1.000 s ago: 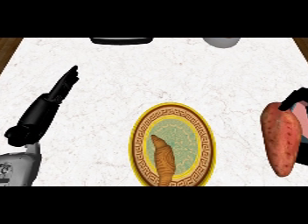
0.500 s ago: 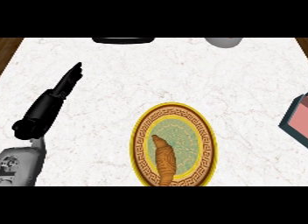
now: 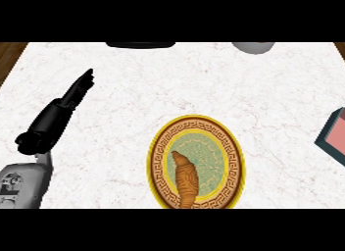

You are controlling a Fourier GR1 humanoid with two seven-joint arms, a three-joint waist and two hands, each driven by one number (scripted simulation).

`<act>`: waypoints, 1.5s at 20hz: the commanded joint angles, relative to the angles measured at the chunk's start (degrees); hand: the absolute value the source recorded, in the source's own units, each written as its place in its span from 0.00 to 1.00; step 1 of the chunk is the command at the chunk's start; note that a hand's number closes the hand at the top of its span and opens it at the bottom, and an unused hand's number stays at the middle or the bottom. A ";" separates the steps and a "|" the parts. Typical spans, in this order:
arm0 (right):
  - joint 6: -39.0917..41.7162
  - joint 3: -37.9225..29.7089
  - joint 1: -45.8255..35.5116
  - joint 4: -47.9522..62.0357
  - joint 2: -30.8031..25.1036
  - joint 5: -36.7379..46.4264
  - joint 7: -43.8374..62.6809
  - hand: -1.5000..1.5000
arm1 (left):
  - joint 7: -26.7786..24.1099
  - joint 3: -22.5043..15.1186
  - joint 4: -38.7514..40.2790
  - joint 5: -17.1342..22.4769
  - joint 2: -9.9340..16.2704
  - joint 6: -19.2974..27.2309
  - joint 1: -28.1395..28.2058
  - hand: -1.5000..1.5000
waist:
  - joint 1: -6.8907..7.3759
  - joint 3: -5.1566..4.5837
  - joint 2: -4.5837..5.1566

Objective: Pick the sweet potato from the plate and place it in the cardboard box

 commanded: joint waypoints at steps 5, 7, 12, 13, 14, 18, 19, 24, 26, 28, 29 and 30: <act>-0.91 5.62 -0.87 22.41 -7.67 5.96 -11.40 1.00 | 1.05 -1.79 -1.24 -1.75 -1.72 1.20 -0.80 0.50 | 0.40 0.06 0.13; 0.54 6.90 -3.06 27.83 -8.86 6.11 -14.82 0.00 | -1.46 -0.54 0.31 -0.43 -1.01 -0.08 0.60 0.50 | 0.54 0.03 0.19; 4.34 6.54 -5.86 33.08 -12.65 2.73 -28.41 0.00 | 1.17 1.01 -2.66 1.39 0.95 -2.33 2.02 0.50 | 0.39 0.05 -0.08; 1.86 6.44 -5.92 34.59 -11.47 2.56 -30.71 0.00 | 2.71 -1.63 -2.37 -1.04 -2.17 0.53 0.16 0.50 | 0.21 0.08 0.00; 1.80 4.69 -6.45 31.23 -8.66 0.14 -28.75 0.00 | 0.90 0.25 -2.63 0.06 0.24 -1.20 2.25 0.50 | -0.05 0.02 -0.24; 4.78 -9.29 -10.70 36.66 -4.25 -14.32 -29.04 0.00 | 0.41 0.41 -2.48 -0.14 -0.50 -0.07 3.14 0.50 | -0.30 0.21 -0.47; 5.99 -12.30 -11.21 38.09 -3.29 -17.63 -28.28 0.00 | 1.15 -0.22 -2.44 -0.32 -0.93 -0.10 2.61 0.50 | -1.25 0.22 -0.67; 10.28 -22.74 -17.83 47.07 -6.97 -27.25 -15.44 0.00 | -0.65 -0.49 -0.88 -1.36 -0.98 0.34 1.60 0.50 | -1.04 0.00 -0.13; 9.02 -25.80 -18.28 50.94 -10.69 -28.95 -11.64 0.00 | 0.74 0.17 -2.48 0.34 -0.81 -0.71 2.63 0.50 | -0.11 0.06 -0.08; 9.05 -26.54 -17.25 54.16 -13.28 -29.58 -13.83 0.00 | 1.20 -0.77 -2.46 -0.49 -1.45 -0.29 1.05 0.50 | 0.19 0.16 0.23; 9.23 -27.15 -15.41 55.61 -15.19 -29.68 -14.89 0.00 | -1.63 0.09 -2.23 -0.77 -0.01 -0.75 2.58 0.50 | 0.41 0.19 0.36; 6.84 -27.22 -16.36 55.89 -14.37 -30.12 -14.77 0.00 | 1.47 0.09 -3.23 0.41 -0.42 -1.40 0.90 0.50 | 0.44 0.16 0.21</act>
